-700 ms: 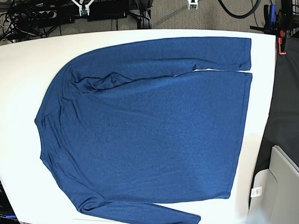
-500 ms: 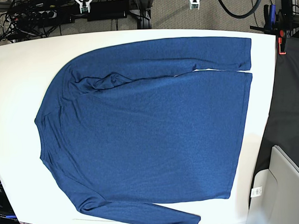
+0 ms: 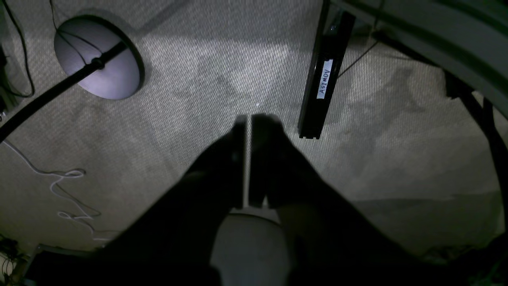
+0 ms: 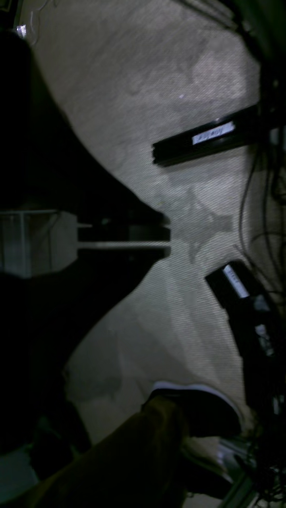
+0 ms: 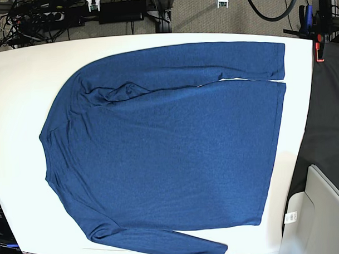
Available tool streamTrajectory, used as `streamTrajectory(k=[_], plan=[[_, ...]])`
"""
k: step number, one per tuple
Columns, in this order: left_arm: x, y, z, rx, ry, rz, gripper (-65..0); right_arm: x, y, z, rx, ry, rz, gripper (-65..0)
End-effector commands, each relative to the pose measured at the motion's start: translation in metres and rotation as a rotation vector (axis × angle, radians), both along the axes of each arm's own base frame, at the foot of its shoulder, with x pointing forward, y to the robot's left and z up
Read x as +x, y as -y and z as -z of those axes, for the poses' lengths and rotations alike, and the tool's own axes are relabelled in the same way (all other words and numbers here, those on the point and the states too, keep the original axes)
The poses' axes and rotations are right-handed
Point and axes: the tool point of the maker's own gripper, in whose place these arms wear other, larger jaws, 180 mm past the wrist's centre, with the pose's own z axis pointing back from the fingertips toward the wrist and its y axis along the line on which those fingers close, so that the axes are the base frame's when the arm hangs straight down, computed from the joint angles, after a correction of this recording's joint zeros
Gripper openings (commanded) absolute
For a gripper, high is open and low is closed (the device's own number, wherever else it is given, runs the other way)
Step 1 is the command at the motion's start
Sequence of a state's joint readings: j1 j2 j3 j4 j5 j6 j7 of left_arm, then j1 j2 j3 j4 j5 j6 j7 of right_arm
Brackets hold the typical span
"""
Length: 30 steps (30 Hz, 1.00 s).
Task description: Fold the T-shirt properly
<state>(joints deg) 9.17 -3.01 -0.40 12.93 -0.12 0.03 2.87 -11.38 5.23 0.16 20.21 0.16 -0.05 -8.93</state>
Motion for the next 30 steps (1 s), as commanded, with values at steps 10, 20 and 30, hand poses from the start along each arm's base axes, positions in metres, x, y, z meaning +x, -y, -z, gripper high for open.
streamTrajectory(k=[10, 20, 30], plan=[[-0.016, -0.023, -0.003, 0.038, -0.014, 0.009, -65.0, -0.012, 0.016, -0.006, -0.025, 0.005, -0.015, -64.8], [-0.032, -0.085, -0.029, 0.141, 0.067, 0.07, -65.0, -0.025, 0.062, -0.044, -0.092, 0.102, -0.091, -64.8], [-0.031, -0.113, -0.073, 0.203, 0.187, 0.112, -65.0, 0.005, 0.082, -0.111, -0.12, 0.284, -0.23, -64.9]])
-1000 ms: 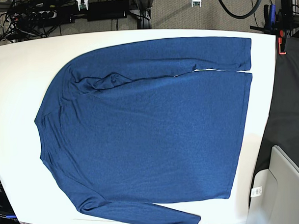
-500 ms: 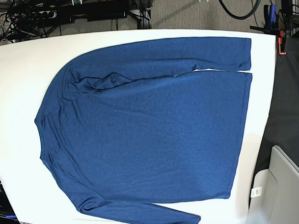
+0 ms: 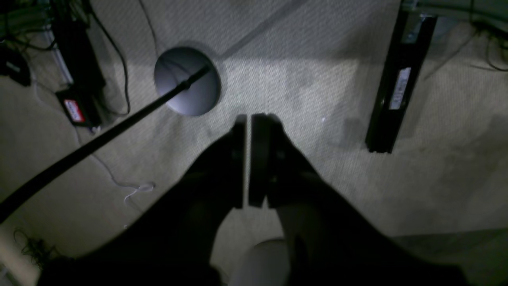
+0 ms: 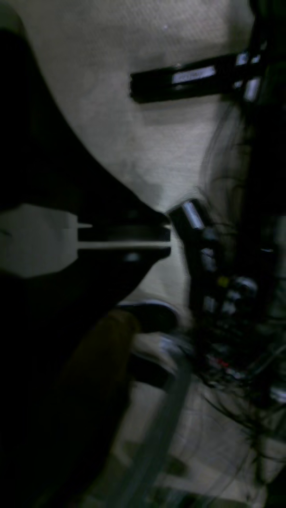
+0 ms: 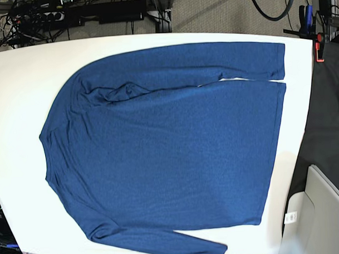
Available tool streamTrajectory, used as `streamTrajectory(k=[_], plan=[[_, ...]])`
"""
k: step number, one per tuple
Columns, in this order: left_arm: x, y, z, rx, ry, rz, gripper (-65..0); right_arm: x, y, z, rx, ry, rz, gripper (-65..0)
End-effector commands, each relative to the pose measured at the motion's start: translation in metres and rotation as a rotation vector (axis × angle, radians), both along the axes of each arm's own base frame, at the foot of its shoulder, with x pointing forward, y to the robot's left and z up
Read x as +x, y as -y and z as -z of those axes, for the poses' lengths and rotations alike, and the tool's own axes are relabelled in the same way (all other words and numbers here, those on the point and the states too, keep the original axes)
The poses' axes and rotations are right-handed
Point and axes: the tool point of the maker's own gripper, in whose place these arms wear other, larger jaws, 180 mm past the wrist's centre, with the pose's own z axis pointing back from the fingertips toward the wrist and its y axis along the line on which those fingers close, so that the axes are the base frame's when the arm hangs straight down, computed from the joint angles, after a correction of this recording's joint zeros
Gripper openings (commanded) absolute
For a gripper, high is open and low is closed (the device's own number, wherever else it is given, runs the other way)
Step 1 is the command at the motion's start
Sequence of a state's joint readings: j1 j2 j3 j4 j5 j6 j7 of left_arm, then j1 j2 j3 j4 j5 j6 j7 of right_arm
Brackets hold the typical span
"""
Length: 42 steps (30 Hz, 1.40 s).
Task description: Fold the T-shirt properly
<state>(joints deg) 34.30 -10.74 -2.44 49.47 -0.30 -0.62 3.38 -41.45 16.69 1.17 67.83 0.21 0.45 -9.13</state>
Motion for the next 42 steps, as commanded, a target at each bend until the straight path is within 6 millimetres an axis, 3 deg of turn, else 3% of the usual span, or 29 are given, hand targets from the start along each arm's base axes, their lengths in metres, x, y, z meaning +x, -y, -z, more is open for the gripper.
streamTrajectory(k=[1, 5, 12, 20, 24, 31, 36, 42], plan=[[-0.006, -0.019, -0.011, 0.048, 0.014, -0.009, -65.0, -0.006, 0.011, -0.012, -0.024, 0.011, 0.004, -64.9], [0.008, -0.04, -0.043, 0.101, 0.105, -0.027, -65.0, 0.011, 0.022, -0.052, -0.055, 0.11, 0.007, -64.9], [0.047, -0.04, -0.103, 0.073, 0.285, -0.088, -65.0, 0.047, 0.03, -0.122, -0.105, 0.27, -0.042, -64.9], [0.117, -0.034, -0.187, 0.073, 0.449, -0.078, -65.0, 0.094, 0.038, -0.196, -0.193, 0.371, -0.041, -64.9], [0.142, -0.024, -0.212, 0.064, 0.505, -0.052, -65.0, 0.109, 0.035, -0.205, -0.193, 0.425, -0.06, -64.9], [0.181, -0.019, -0.219, 0.042, 0.576, -0.057, -65.0, 0.134, 0.012, -0.201, -0.097, 0.452, -0.141, -64.9], [0.217, -0.001, -0.216, -0.088, 0.558, -0.049, -63.9, 0.152, 0.002, -0.201, -0.062, 0.475, -0.174, -64.8], [0.245, -0.009, -0.223, -0.138, 0.538, -0.126, -63.8, 0.176, 0.002, -0.21, -0.067, 0.553, -0.149, -64.2]])
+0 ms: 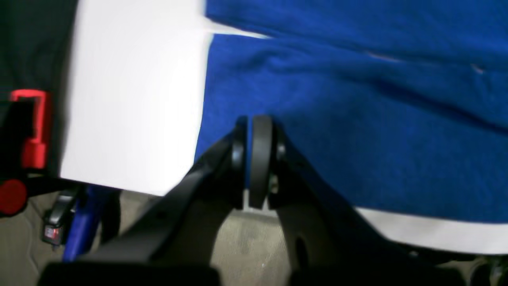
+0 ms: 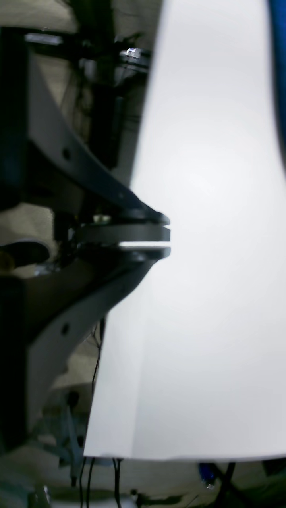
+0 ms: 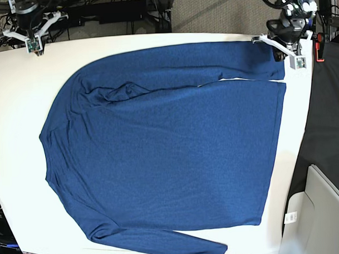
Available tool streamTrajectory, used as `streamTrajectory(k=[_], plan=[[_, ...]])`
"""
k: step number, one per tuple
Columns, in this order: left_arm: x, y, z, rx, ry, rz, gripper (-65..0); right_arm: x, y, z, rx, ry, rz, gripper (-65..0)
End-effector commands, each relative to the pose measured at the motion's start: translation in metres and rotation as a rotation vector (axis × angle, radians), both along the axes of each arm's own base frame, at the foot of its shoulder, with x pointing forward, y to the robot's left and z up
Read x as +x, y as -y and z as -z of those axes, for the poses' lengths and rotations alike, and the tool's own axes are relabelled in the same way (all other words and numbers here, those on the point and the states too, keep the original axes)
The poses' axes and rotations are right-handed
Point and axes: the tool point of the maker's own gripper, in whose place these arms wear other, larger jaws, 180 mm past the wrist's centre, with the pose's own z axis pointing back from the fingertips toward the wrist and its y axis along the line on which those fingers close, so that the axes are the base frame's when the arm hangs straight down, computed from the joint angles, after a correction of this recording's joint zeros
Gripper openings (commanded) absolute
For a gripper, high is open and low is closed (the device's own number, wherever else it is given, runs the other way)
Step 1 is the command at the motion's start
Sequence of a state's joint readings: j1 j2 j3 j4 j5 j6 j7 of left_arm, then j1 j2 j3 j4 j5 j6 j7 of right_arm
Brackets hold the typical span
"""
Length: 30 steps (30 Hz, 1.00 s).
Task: Fold the T-shirt properly
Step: 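Move the left gripper to the shirt's shoulder corner and grasp it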
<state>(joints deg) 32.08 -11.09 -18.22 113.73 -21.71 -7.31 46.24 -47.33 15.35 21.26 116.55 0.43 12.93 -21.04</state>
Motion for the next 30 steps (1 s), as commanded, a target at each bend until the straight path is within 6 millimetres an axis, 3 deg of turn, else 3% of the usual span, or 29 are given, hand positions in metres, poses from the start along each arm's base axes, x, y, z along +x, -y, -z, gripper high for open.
streamTrajectory(k=[1, 8, 15, 19, 24, 30], plan=[[0.007, -0.005, -0.009, 0.012, 0.024, -0.005, -63.7, 0.006, 0.003, -0.011, -0.016, 0.04, -0.009, -62.6], [0.011, -0.029, -0.015, 0.022, -0.022, -0.078, -51.9, 0.023, 0.01, -0.022, -0.034, 0.094, 0.003, -40.5], [0.02, -0.023, -0.014, -0.04, -0.029, -0.086, -39.9, 0.043, 0.012, -0.031, -0.037, 0.143, 0.01, -40.0], [0.012, -0.029, 0.001, -0.103, -0.056, -0.131, -36.0, 0.05, 0.02, -0.028, -0.047, 0.103, 0.064, -40.0], [0.0, -0.04, 0.018, -0.155, -0.083, -0.198, -34.7, 0.057, 0.019, -0.03, -0.008, 0.114, 0.078, -40.0], [0.001, -0.048, 0.025, -0.171, -0.091, -0.236, -34.7, 0.061, 0.018, -0.032, 0.003, 0.128, 0.081, -40.0]])
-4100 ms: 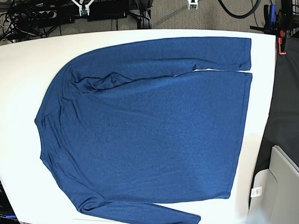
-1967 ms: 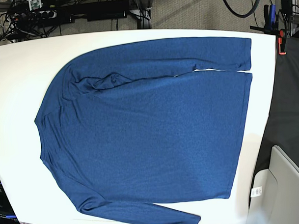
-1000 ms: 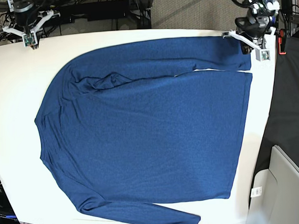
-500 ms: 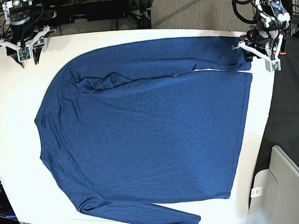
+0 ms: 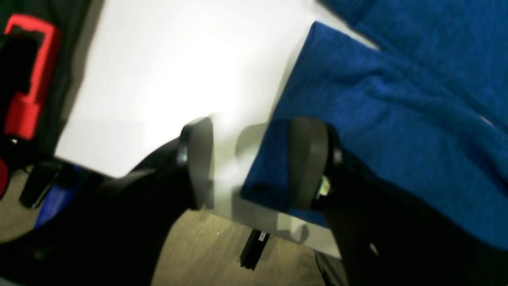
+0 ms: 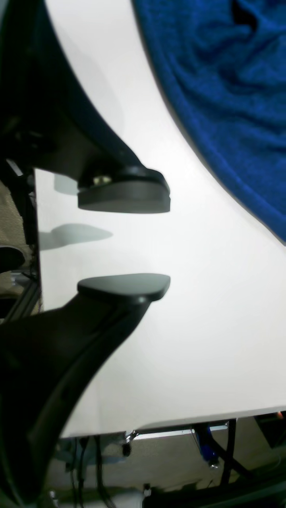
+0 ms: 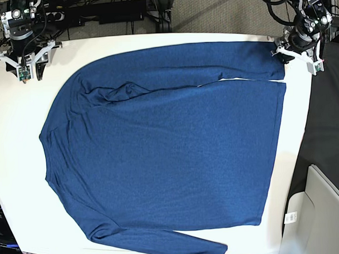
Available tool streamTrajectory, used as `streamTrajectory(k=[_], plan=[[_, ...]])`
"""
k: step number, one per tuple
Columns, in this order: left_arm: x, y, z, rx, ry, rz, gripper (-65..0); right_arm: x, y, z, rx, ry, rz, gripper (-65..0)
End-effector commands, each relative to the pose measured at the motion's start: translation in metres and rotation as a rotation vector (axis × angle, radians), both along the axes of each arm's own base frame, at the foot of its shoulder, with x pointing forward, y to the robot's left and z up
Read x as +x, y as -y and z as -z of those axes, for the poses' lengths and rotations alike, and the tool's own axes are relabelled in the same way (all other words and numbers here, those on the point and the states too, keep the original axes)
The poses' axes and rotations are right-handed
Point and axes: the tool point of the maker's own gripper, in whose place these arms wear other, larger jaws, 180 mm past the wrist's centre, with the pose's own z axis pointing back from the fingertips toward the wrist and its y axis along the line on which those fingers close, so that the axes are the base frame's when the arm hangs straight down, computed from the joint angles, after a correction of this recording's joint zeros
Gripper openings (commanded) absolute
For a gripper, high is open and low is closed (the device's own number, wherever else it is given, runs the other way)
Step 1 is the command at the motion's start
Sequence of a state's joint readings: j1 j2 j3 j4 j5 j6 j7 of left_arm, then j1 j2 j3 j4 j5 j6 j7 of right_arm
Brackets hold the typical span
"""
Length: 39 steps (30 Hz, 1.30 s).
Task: Fold the T-shirt properly
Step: 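Move the left gripper to the shirt's shoulder corner and grasp it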
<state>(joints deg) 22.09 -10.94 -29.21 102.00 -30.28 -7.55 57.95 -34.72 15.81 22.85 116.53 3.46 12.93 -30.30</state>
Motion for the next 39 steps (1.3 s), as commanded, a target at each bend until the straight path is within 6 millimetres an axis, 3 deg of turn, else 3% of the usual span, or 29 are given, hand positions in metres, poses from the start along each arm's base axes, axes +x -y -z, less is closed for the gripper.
streamTrajectory(k=[1, 12, 17, 25, 28, 33, 39], plan=[[-0.001, -0.003, -0.001, 0.003, 0.0, -0.001, -34.7, 0.004, 0.0, -0.01, -0.01, 0.035, -0.01, -39.9], [-0.019, 0.037, 0.013, -0.235, -0.01, -0.022, -34.9, 0.004, 0.0, -0.01, -0.009, 0.034, -0.008, -39.8], [-0.019, 0.042, 0.013, -0.263, -0.012, -0.02, -35.9, 0.004, 0.0, -0.01, -0.008, 0.033, -0.009, -39.8], [-0.011, 0.081, 0.019, -0.288, -0.025, 0.178, -55.2, 0.004, -0.001, -0.009, -0.005, 0.031, -0.009, -39.8], [-0.009, 0.082, 0.017, -0.284, -0.014, 0.195, -64.5, 0.002, 0.0, -0.006, -0.005, 0.019, -0.004, -39.7], [-0.006, 0.077, 0.013, -0.269, -0.005, 0.196, -65.0, 0.006, 0.007, 0.002, 0.008, -0.063, 0.065, -39.7], [-0.005, 0.072, 0.011, -0.256, -0.004, 0.202, -65.0, 0.027, -0.013, 0.007, 0.263, -0.124, 0.121, -39.5]])
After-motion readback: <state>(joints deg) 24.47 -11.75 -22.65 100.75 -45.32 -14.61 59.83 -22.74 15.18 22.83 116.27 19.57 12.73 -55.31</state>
